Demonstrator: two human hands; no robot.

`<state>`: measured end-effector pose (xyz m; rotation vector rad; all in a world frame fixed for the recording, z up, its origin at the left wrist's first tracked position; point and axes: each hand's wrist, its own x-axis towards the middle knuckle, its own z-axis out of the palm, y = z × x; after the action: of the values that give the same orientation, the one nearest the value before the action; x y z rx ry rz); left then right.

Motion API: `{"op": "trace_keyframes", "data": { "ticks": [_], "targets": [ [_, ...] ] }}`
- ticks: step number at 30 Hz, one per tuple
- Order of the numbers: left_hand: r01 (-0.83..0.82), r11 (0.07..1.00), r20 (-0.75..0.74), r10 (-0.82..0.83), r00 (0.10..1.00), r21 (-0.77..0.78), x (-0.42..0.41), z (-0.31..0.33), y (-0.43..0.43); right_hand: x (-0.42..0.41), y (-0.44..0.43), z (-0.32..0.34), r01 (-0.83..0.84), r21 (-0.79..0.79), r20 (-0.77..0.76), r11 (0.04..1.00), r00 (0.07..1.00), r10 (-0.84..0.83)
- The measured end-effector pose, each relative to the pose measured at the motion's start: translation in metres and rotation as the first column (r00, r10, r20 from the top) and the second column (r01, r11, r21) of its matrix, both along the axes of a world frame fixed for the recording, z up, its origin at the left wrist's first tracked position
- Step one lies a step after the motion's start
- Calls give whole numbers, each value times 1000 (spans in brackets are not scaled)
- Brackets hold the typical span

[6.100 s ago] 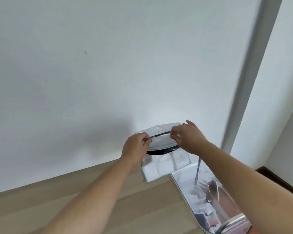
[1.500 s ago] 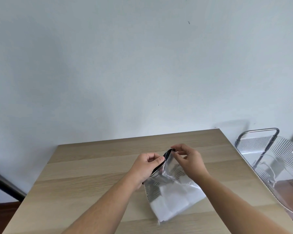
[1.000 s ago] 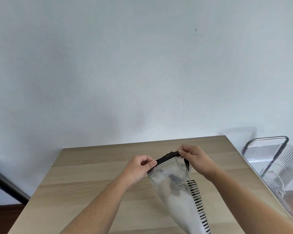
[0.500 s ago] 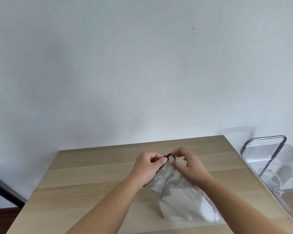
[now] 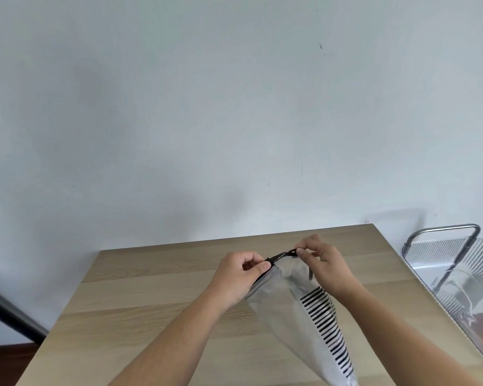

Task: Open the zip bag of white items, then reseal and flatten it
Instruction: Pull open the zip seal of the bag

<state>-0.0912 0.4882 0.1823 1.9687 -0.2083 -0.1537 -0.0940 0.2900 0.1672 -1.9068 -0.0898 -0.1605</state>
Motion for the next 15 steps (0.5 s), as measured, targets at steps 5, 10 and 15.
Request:
{"op": "trace_keyframes", "data": {
  "ticks": [5,10,15],
  "targets": [
    [5,1000,-46,-5,999,-7,0,-4,6,3,1,9,-161,60,-140,985,976,168],
    [57,995,-69,-63,996,-81,-3,1,-2,3,8,10,-191,-79,-115,978,977,181],
    [-42,999,5,42,999,-6,-2,-4,-12,-4,13,1,-152,-68,-44,986,988,150]
  ]
}}
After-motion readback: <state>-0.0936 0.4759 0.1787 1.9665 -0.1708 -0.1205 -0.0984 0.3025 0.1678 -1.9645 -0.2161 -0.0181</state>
